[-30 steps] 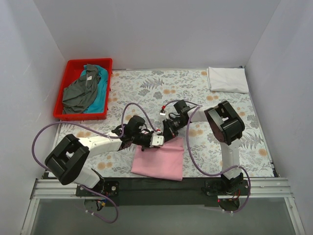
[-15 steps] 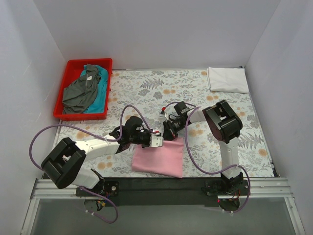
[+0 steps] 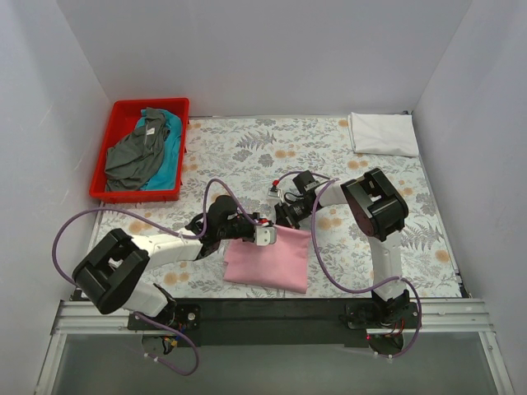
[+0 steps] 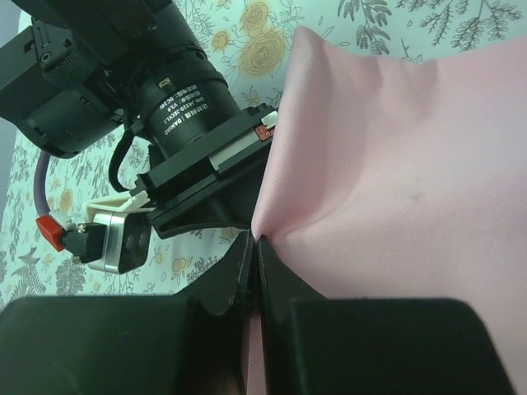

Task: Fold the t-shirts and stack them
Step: Fold the tshirt

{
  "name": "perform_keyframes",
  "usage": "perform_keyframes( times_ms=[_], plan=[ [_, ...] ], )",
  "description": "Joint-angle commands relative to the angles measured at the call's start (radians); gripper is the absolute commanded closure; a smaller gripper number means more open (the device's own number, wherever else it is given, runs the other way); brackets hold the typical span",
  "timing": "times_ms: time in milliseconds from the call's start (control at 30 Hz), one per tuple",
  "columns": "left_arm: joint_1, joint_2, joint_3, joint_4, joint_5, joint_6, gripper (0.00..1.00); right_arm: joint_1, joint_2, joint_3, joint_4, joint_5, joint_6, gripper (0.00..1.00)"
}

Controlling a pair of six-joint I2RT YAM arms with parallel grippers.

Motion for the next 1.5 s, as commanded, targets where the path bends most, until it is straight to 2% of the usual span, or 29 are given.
perform_keyframes(
  times_ms=[0, 267, 333, 433, 667, 733, 867, 967, 1067, 1100, 1167, 1333, 1467],
  plan=[
    [-0.003, 0.011, -0.028, 0.091, -0.041, 0.024, 1.00, 0.006, 0.033, -0.021, -0.011, 0.036, -0.050, 0.92],
    [-0.003, 0.030, -0.073, 0.148, -0.071, 0.054, 1.00, 0.006, 0.024, 0.002, -0.031, 0.048, -0.054, 0.91],
    [-0.003, 0.025, -0.070, 0.139, -0.088, 0.053, 0.77, 0.006, 0.013, 0.012, -0.044, 0.061, -0.054, 0.90],
    [-0.003, -0.012, -0.053, 0.093, -0.111, 0.039, 0.60, 0.006, -0.021, 0.046, -0.082, 0.085, -0.068, 0.89],
    [-0.004, -0.200, -0.038, -0.088, -0.076, -0.038, 0.58, 0.006, -0.061, 0.192, -0.249, 0.192, -0.180, 0.85],
    [-0.003, -0.240, -0.010, -0.145, -0.087, -0.136, 0.59, 0.004, -0.068, 0.254, -0.288, 0.243, -0.232, 0.83],
    [0.016, -0.299, 0.083, -0.431, -0.071, -0.304, 0.58, -0.006, -0.082, 0.359, -0.382, 0.324, -0.313, 0.72],
    [0.083, -0.300, 0.143, -0.579, -0.001, -0.429, 0.57, -0.034, -0.101, 0.426, -0.426, 0.376, -0.379, 0.64],
    [0.172, -0.264, 0.221, -0.697, 0.137, -0.539, 0.54, -0.077, -0.123, 0.486, -0.532, 0.416, -0.463, 0.57],
    [0.245, -0.209, 0.254, -0.737, 0.183, -0.544, 0.50, -0.086, -0.136, 0.482, -0.552, 0.418, -0.485, 0.52],
    [0.328, -0.149, 0.332, -0.815, 0.258, -0.584, 0.49, -0.106, -0.189, 0.421, -0.595, 0.438, -0.513, 0.49],
    [0.410, 0.017, 0.444, -0.903, 0.291, -0.579, 0.45, -0.111, -0.324, 0.260, -0.618, 0.456, -0.590, 0.48],
    [0.454, 0.147, 0.524, -1.002, 0.309, -0.544, 0.43, -0.111, -0.341, 0.207, -0.638, 0.455, -0.616, 0.43]
  ],
)
